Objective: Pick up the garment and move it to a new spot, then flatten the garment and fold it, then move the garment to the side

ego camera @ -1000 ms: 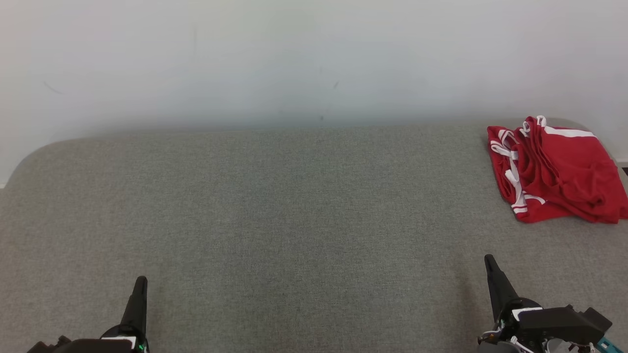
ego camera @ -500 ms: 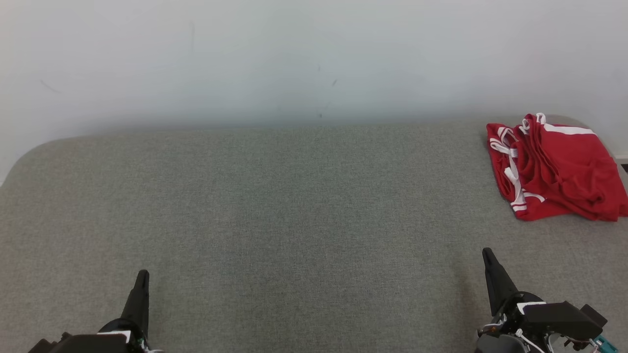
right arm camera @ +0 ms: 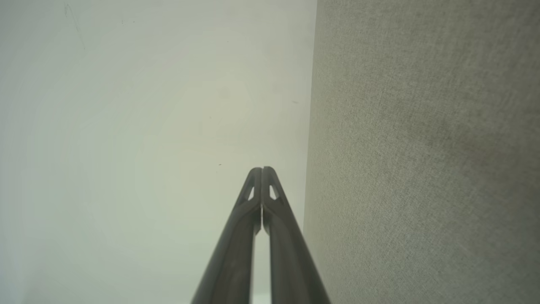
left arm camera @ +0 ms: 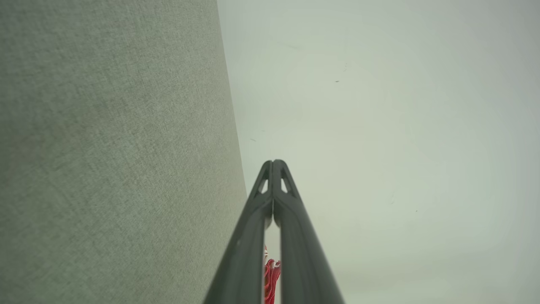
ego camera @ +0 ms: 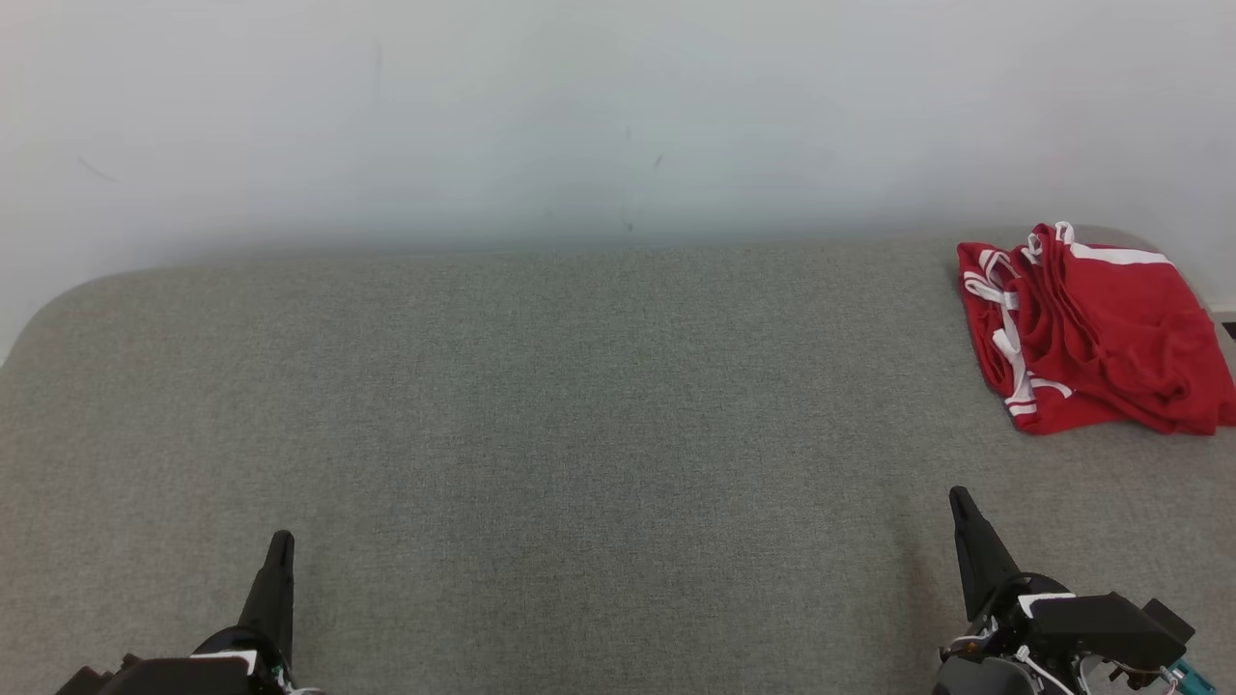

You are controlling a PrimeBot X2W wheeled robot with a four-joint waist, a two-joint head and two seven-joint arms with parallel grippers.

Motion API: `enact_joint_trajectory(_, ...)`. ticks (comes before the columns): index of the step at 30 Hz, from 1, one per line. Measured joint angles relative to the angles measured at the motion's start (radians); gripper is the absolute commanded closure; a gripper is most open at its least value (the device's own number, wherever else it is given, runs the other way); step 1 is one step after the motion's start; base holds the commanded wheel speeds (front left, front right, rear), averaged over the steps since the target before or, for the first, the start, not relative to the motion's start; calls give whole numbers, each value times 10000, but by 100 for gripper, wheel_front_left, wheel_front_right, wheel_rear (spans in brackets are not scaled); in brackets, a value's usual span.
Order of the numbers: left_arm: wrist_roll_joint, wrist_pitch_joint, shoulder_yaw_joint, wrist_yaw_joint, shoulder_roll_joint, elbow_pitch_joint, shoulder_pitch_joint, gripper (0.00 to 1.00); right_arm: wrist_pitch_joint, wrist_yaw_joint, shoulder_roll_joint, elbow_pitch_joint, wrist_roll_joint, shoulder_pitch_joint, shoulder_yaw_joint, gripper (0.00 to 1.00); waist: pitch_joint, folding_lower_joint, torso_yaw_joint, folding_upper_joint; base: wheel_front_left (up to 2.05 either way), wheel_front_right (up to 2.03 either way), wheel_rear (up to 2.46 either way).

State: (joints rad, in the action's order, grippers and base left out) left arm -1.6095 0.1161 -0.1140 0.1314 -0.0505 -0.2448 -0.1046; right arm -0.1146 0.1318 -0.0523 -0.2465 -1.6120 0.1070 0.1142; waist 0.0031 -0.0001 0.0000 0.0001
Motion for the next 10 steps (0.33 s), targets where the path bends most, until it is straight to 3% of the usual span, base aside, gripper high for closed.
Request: enact_joint_trajectory(10,0,0,2,0,0,-2,-1,100,0,0,0,0,0,1,0,100,0,0,0,0,0,0,0)
